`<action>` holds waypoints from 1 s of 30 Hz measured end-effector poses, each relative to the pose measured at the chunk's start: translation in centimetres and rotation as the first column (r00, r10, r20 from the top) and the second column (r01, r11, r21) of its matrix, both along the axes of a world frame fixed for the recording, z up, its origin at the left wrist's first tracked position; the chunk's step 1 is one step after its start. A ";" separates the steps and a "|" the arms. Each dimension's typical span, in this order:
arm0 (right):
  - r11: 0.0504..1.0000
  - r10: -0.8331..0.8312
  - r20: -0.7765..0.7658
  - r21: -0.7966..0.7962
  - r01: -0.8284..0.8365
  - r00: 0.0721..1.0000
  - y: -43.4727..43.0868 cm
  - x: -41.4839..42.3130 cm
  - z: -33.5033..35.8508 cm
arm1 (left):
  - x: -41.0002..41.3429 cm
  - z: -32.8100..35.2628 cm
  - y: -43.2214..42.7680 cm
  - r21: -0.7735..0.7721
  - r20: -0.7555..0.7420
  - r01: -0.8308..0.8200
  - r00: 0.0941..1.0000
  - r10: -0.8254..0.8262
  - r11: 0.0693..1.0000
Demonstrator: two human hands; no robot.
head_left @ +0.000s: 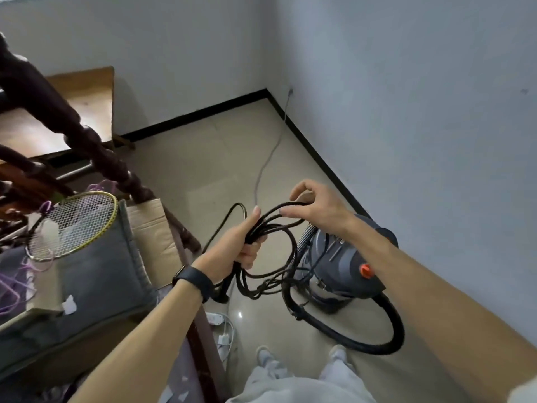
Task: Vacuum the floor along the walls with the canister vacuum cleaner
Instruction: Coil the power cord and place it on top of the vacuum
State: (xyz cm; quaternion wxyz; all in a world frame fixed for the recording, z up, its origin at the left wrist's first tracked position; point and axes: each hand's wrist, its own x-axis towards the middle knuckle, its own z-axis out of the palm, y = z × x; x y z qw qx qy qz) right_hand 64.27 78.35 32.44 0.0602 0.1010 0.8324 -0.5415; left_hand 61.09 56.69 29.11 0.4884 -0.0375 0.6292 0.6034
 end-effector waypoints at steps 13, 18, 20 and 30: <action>0.963 -0.067 0.422 0.263 -0.051 0.904 4.1 7.6 -12.7 | -8.2 3.0 -5.3 0.374 0.435 -0.797 0.603 0.669 0.475; 0.960 -0.079 0.398 0.276 -0.038 0.914 1.2 8.2 -13.3 | -9.2 2.3 -3.5 0.330 0.259 -0.744 0.663 0.702 0.581; 0.966 -0.039 0.333 0.253 -0.049 0.942 -0.6 6.9 -12.1 | -8.3 1.9 -1.9 0.247 0.204 -0.636 0.772 0.602 0.731; 0.994 -0.033 0.217 0.108 0.010 0.976 -3.0 -1.4 -8.0 | -6.6 3.4 -1.0 0.220 0.428 -0.132 0.904 0.026 0.967</action>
